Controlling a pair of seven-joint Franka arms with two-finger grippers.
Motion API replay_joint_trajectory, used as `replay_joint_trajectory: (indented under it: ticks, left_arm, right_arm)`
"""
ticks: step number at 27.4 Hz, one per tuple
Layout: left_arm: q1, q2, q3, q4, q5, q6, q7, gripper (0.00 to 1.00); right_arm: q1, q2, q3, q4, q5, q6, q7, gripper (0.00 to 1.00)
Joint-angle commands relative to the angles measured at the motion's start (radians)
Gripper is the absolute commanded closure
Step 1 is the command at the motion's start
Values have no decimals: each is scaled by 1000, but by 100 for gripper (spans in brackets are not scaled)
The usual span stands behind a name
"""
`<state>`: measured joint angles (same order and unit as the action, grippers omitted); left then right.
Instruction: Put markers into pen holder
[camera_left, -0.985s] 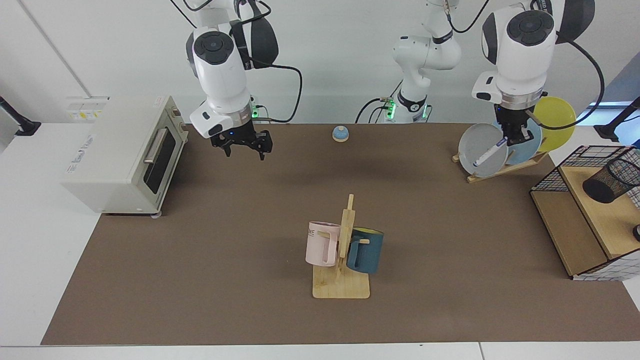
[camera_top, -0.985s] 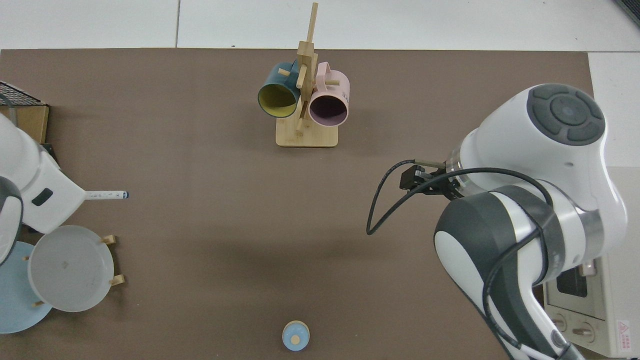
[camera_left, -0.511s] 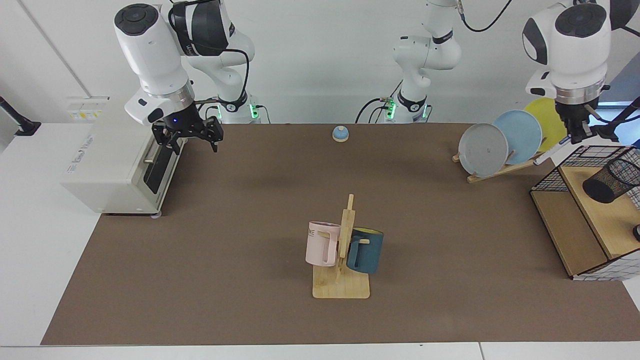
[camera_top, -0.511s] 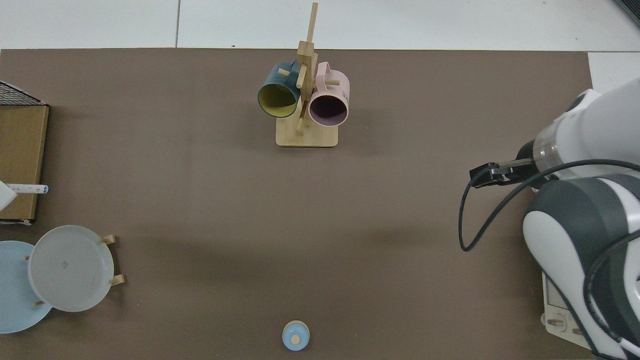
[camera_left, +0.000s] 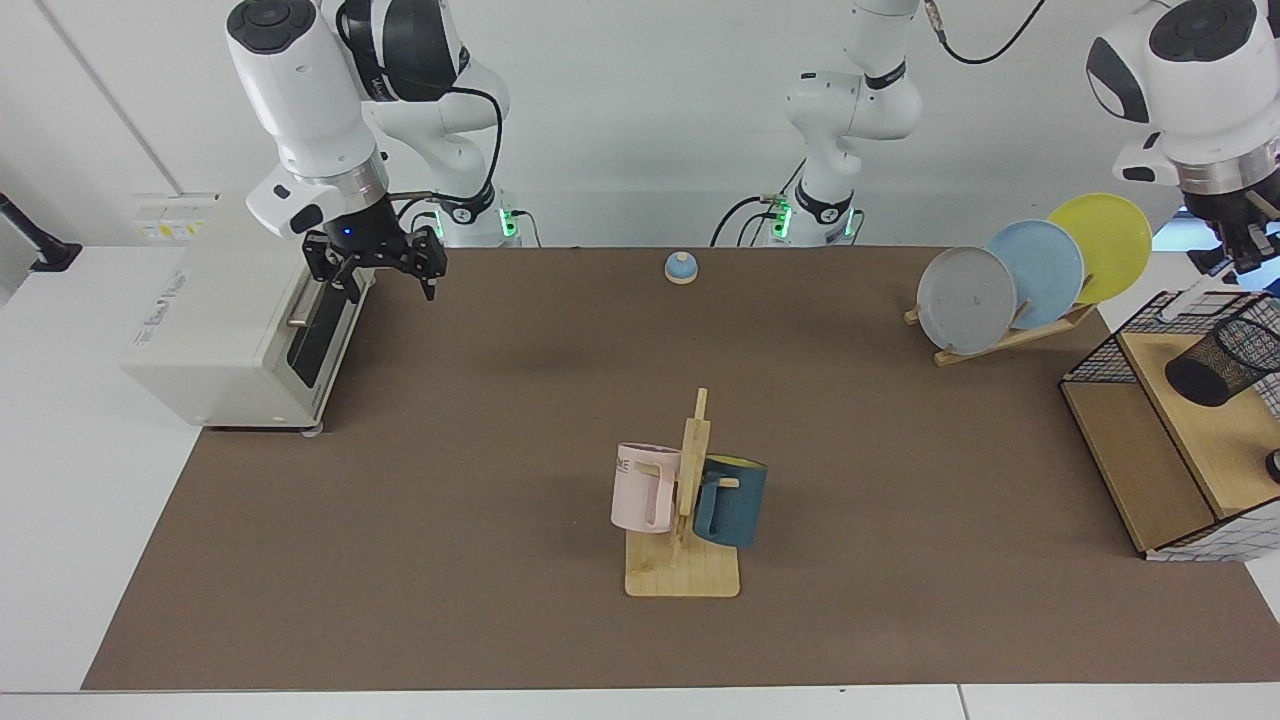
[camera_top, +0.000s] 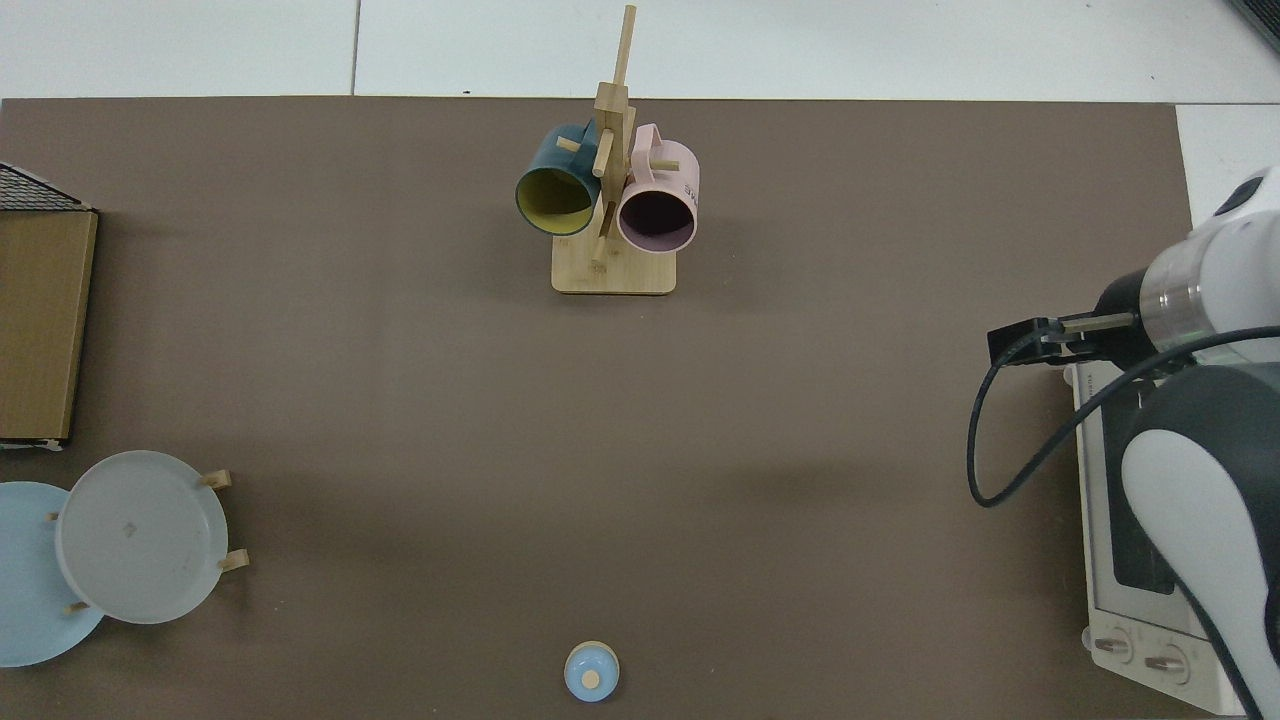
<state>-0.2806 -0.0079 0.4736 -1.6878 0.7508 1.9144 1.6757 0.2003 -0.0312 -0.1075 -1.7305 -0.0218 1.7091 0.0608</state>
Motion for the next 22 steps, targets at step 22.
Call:
replay_joint_trajectory:
  ticks: [22]
  left_arm:
    - [67,184,102,103,79,222,16,100]
  right_arm:
    - [-71,-10,15,-11,-6,44,-81,0]
